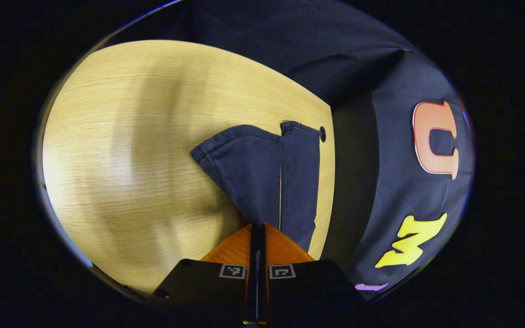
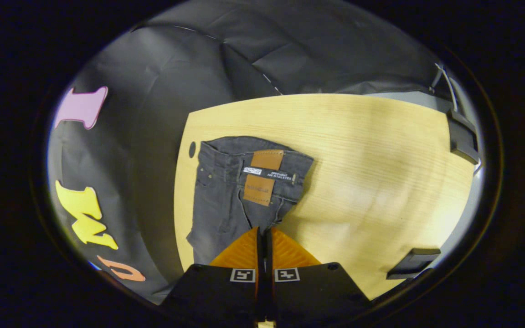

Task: Grasp the waist and the cuffs of the jeans and fold them to make the two legs overlap; first hold the waist and fold one-third of the jeans toward the cuffs, then hold the cuffs and fold the remaining one-third in the same direction to finish folding.

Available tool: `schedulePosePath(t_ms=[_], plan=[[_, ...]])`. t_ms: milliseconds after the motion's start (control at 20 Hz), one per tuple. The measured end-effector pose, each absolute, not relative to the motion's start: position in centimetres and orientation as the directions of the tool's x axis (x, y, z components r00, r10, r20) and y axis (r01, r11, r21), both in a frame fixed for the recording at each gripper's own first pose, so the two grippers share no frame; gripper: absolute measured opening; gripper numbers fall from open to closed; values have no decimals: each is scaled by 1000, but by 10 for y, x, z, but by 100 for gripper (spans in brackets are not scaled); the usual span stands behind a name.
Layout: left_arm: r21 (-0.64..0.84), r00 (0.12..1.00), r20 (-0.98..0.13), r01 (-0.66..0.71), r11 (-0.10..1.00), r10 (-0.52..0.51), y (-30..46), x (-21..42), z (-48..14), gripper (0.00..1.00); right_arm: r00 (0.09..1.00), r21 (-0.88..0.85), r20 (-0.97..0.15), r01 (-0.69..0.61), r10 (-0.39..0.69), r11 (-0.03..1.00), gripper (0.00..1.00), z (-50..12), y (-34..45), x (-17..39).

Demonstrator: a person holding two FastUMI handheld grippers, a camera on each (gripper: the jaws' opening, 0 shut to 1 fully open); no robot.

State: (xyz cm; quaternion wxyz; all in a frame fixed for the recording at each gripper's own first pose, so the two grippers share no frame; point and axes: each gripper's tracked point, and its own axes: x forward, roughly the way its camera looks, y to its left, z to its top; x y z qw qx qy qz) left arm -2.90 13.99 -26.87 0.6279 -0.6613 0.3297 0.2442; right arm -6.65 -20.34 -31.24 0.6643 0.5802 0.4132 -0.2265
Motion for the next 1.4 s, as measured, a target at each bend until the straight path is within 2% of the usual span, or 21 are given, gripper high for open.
schedulePosePath(t_ms=[300,600,1050,1400], plan=[[-681,680,-728,-732,-29,-82,158,-34,-225,5,593,626,-779,750,204,212,0,-254,-204,-62],[-681,686,-715,-727,-88,-136,171,-14,-211,4,591,630,-777,726,216,276,1,-226,-202,-32],[-696,682,-690,-717,-36,-243,176,89,-216,4,553,583,-809,709,200,397,0,-234,-202,29],[-675,632,-718,-734,74,-291,174,157,-238,4,552,577,-811,698,194,424,0,-247,-201,78]])
